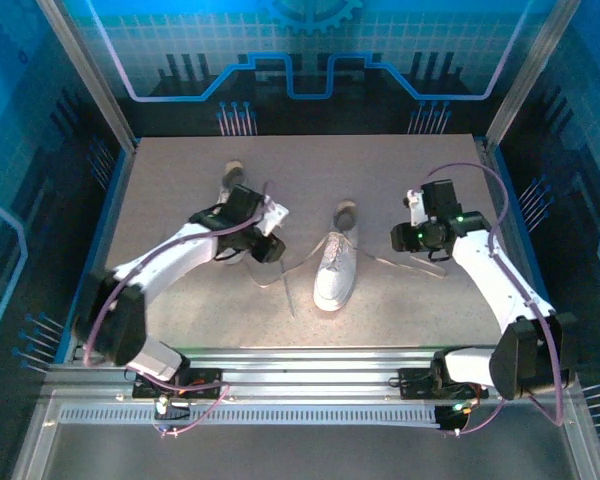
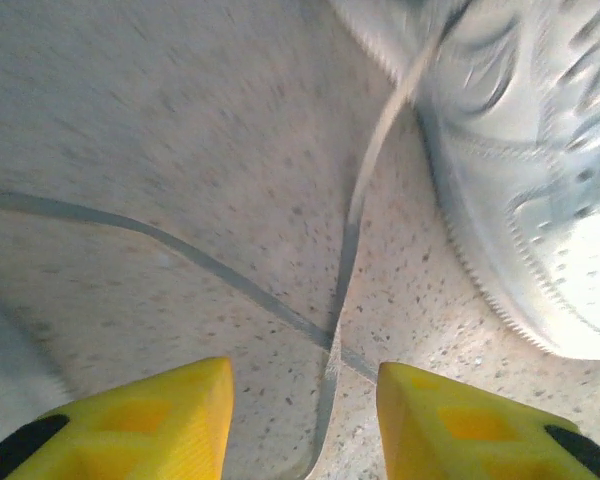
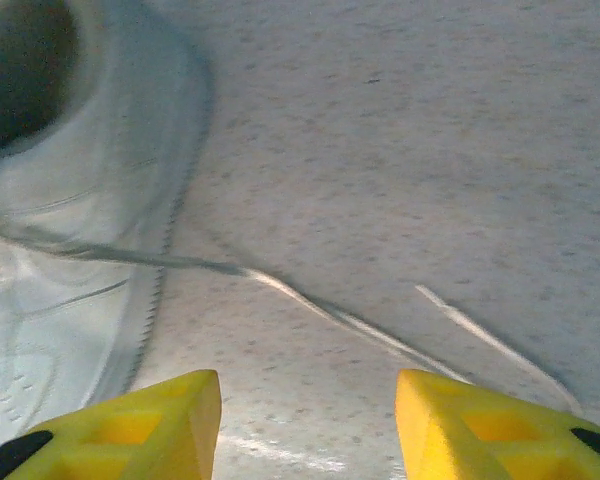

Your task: Tie the shoes

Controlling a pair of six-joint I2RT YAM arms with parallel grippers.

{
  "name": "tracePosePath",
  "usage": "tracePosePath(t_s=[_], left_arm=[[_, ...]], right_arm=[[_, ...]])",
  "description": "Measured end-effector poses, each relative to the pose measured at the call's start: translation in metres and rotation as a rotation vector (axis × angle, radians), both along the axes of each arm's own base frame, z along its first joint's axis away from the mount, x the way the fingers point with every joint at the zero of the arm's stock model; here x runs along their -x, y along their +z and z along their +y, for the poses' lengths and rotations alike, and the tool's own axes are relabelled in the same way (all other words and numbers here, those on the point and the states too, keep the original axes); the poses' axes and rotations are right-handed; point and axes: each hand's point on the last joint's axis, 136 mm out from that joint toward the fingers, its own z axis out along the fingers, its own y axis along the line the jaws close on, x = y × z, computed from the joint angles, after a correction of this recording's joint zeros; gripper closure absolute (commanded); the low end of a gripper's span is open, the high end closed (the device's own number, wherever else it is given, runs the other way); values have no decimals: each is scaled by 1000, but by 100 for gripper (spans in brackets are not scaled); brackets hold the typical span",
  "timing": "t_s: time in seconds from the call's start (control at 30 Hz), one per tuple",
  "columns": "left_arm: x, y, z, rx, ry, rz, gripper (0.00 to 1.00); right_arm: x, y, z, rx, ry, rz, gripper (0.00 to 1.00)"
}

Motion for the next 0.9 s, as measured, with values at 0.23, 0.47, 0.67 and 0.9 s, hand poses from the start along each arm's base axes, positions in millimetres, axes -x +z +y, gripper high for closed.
tracePosePath(t_s=[0.23, 0.47, 0.67, 0.9], left_arm=[[21, -77, -15, -134, -118, 205, 60], [21, -91, -18, -170, -147, 239, 70], [15, -93, -13, -209, -148, 212, 100], [12, -43, -15, -106, -136, 133, 100]], right_arm=[[12, -11, 28, -39, 58, 6, 52], [10, -15, 30, -41, 57, 10, 51], [8, -16, 37, -48, 79, 4, 52], [2, 0, 69, -51, 219, -65, 53]])
